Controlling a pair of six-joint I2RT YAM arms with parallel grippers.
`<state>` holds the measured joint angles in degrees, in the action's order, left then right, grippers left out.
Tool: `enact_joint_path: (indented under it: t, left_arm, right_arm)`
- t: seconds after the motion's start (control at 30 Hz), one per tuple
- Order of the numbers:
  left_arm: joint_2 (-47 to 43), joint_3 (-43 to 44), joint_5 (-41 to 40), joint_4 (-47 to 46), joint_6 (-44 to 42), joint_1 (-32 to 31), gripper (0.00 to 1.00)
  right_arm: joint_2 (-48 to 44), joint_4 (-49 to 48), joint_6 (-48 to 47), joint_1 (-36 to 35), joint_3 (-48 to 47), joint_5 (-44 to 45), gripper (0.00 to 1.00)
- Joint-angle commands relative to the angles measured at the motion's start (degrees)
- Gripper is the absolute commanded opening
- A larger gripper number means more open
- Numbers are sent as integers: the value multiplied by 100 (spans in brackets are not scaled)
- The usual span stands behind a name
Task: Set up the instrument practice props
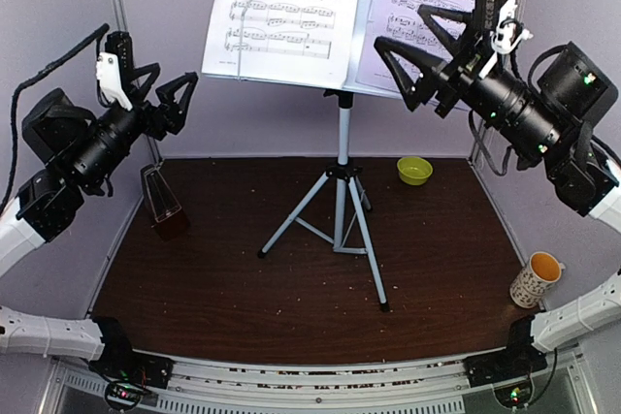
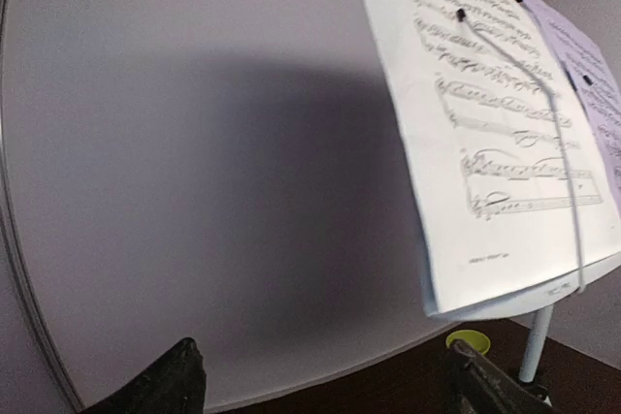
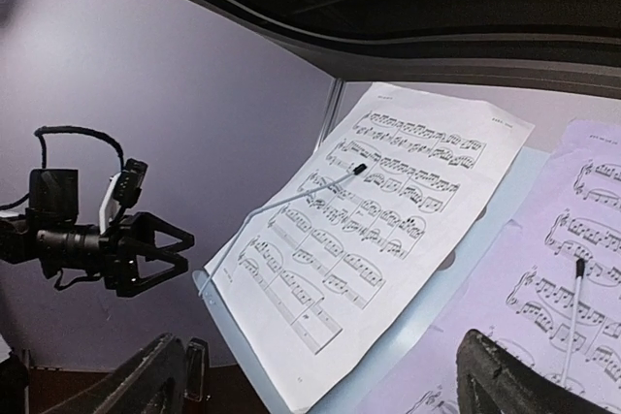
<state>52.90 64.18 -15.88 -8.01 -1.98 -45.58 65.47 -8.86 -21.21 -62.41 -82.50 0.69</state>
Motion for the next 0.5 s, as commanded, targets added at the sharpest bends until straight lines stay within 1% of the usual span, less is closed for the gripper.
enact_joint_path:
  t: [0.0,0.17,0.3,0.37,0.47]
  left_arm:
    - [-399,-647,153,422,1450,1094,86]
    - [-419,-1228,370,785,2432,2171,88]
    - [-195,-1367,469,1157,2891,2837,90]
    - [-134,-1382,287,1406,2963,3111,91]
    - [92,-1220,-350,1945,3178,3455,93]
  right_arm:
    - [-424,18,171,-149,810,-344,98]
    - [-748,48,283,-341,1602,-262,100]
    - [-883,35,622,-414,2116,-137,100]
    - [-908,-49,869,-412,2428,-64,100]
    - [-892,-297,1162,-427,2845,37,100]
